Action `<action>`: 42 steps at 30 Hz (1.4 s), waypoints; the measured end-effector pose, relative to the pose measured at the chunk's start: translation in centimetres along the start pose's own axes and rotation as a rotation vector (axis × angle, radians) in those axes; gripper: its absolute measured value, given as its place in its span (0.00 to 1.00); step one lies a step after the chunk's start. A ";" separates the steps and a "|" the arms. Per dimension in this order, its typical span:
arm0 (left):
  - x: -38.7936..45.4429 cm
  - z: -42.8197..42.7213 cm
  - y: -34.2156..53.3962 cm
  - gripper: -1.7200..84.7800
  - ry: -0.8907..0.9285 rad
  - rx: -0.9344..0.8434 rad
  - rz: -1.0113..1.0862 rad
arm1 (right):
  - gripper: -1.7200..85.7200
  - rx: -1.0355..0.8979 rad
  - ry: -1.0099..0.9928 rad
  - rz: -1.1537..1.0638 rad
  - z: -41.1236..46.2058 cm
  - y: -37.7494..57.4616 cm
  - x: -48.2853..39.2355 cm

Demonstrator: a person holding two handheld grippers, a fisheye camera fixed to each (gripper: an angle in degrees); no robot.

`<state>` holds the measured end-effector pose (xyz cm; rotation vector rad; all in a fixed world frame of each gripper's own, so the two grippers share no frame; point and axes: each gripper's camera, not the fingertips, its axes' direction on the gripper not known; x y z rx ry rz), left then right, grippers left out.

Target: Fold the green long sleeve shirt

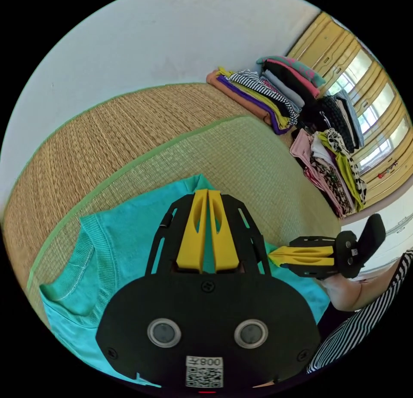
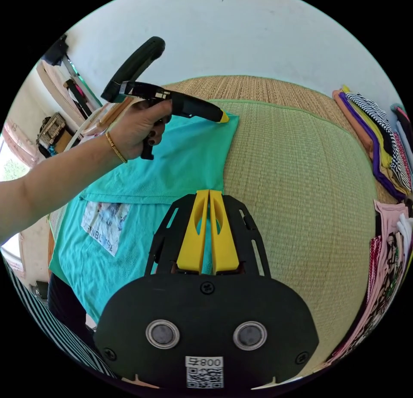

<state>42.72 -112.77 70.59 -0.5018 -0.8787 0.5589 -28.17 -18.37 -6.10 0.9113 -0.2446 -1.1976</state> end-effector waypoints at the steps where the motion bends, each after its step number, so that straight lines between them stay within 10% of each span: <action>1: -0.1 1.5 0.3 0.02 -0.016 -0.038 0.008 | 0.02 -0.001 0.008 -0.004 0.0 -0.1 -0.2; 21: -1.1 13.6 25.1 0.02 0.179 0.044 -0.035 | 0.02 0.027 0.014 0.073 -6.3 -5.6 -0.1; 42: -16.5 24.7 78.4 0.02 0.042 0.139 -0.612 | 0.02 -0.103 -0.180 -0.034 -11.4 -21.0 -8.4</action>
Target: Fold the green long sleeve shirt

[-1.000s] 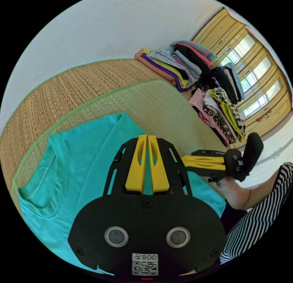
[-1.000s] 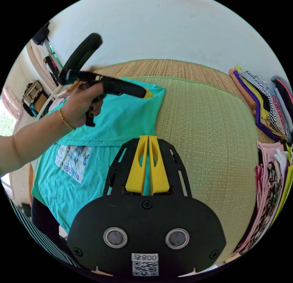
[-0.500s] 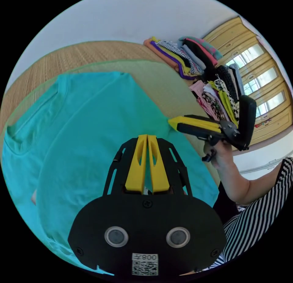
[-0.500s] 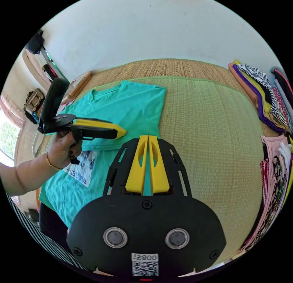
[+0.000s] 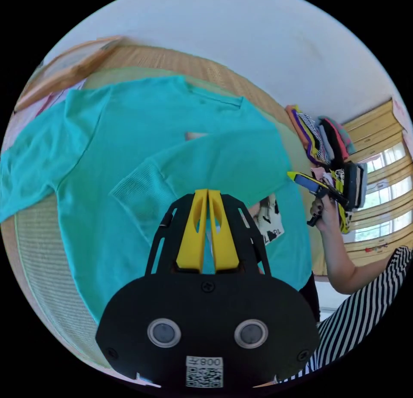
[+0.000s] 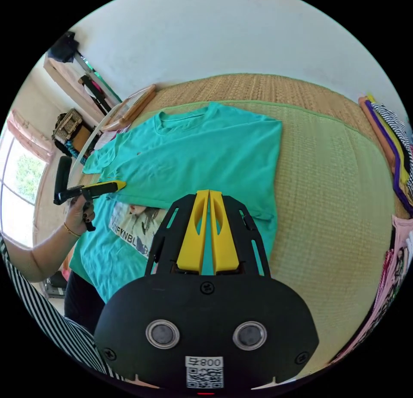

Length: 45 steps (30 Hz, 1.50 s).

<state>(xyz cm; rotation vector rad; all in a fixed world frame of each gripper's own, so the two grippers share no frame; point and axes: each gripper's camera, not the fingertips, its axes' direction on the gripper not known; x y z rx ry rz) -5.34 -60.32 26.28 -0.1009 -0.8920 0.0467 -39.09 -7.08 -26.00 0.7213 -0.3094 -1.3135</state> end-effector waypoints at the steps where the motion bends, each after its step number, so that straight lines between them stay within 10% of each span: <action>1: -2.0 0.4 1.8 0.02 0.024 0.013 -0.024 | 0.02 -0.029 0.008 0.000 0.5 -0.6 -0.3; 17: -38.5 -6.0 32.6 0.10 -0.032 0.592 -0.542 | 0.02 -0.080 -0.183 -0.268 -4.1 -18.3 -24.2; 32: -64.2 -7.5 43.8 0.12 -0.113 0.680 -0.767 | 0.02 -0.259 -0.176 -0.269 -0.7 -28.7 -36.1; 45: -70.6 -8.0 45.3 0.06 -0.072 0.670 -0.787 | 0.02 -0.256 -0.186 -0.247 -3.4 -32.5 -37.4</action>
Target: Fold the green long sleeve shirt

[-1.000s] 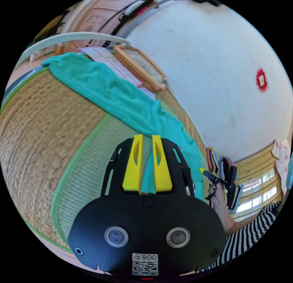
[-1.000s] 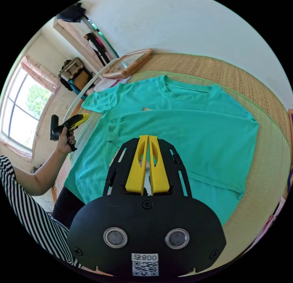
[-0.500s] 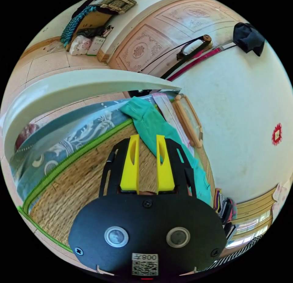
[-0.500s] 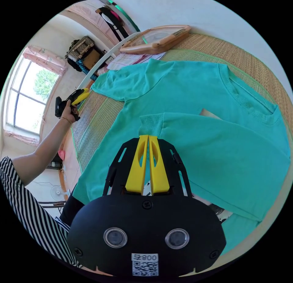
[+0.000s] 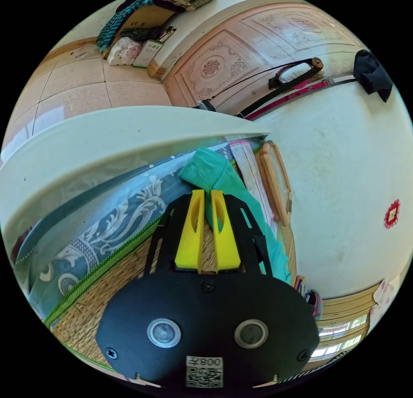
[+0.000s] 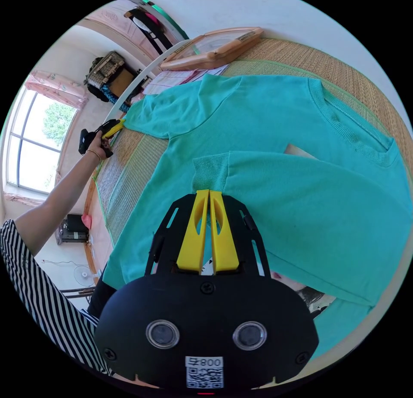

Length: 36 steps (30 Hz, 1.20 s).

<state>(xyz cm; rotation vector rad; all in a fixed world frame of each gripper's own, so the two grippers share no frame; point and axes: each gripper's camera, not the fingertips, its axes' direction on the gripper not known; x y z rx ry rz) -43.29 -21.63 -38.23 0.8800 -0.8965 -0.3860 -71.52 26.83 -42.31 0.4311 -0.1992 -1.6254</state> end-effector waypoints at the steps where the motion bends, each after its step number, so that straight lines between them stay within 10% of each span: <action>1: 0.4 -0.5 -0.1 0.06 0.009 0.006 0.020 | 0.02 0.000 -0.004 0.002 -0.1 -0.1 0.1; 16: 25.8 -2.7 9.9 0.04 0.313 -0.203 0.677 | 0.09 0.209 -0.357 0.111 -7.0 1.1 6.9; 36: 56.0 -13.2 31.1 0.05 -0.196 -0.317 1.335 | 0.16 0.144 -0.363 0.121 2.6 -3.6 7.3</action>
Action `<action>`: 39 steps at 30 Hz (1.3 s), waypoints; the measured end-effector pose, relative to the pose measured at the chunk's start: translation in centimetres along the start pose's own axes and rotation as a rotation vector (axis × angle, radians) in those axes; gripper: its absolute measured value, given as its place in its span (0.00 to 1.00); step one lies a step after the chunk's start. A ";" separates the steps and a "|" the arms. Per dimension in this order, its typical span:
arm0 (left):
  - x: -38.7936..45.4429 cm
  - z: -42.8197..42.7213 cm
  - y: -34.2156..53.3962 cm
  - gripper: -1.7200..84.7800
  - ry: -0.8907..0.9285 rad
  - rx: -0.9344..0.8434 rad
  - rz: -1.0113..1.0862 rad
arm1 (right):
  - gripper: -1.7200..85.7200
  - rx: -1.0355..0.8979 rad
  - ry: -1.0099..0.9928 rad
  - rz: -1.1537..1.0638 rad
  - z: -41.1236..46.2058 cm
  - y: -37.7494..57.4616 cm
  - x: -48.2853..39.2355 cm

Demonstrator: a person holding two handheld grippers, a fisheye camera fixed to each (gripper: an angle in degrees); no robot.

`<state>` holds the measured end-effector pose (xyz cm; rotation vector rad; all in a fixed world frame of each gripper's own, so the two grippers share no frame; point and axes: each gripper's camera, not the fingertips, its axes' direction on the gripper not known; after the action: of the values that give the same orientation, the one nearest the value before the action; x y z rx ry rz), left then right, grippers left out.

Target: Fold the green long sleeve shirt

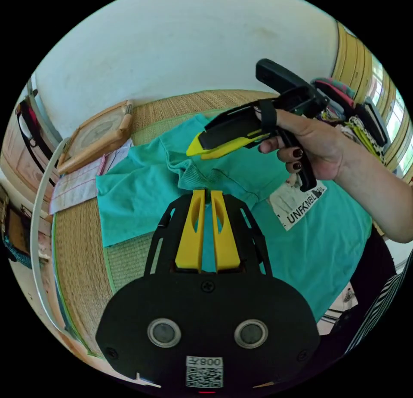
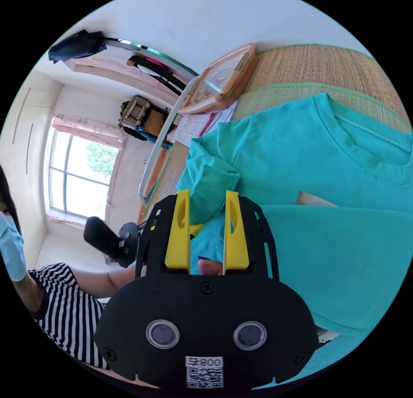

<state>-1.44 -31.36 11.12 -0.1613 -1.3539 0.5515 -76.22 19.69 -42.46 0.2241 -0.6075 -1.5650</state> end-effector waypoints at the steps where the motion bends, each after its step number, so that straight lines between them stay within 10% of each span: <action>1: 1.9 -1.4 -1.1 0.05 -0.051 -0.012 0.049 | 0.16 0.006 -0.008 0.012 0.1 0.4 0.5; 23: 18.4 -31.2 -15.9 0.04 -0.405 -0.012 0.318 | 0.05 0.046 -0.171 0.124 12.5 7.6 9.4; 39: 26.4 -53.9 -32.2 0.04 -0.327 0.261 0.328 | 0.03 0.296 -0.153 -0.022 3.0 17.8 12.2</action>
<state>61.98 -35.99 35.67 -0.0812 -1.5662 1.0608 -63.57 9.01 -28.29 0.3359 -0.9614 -1.5187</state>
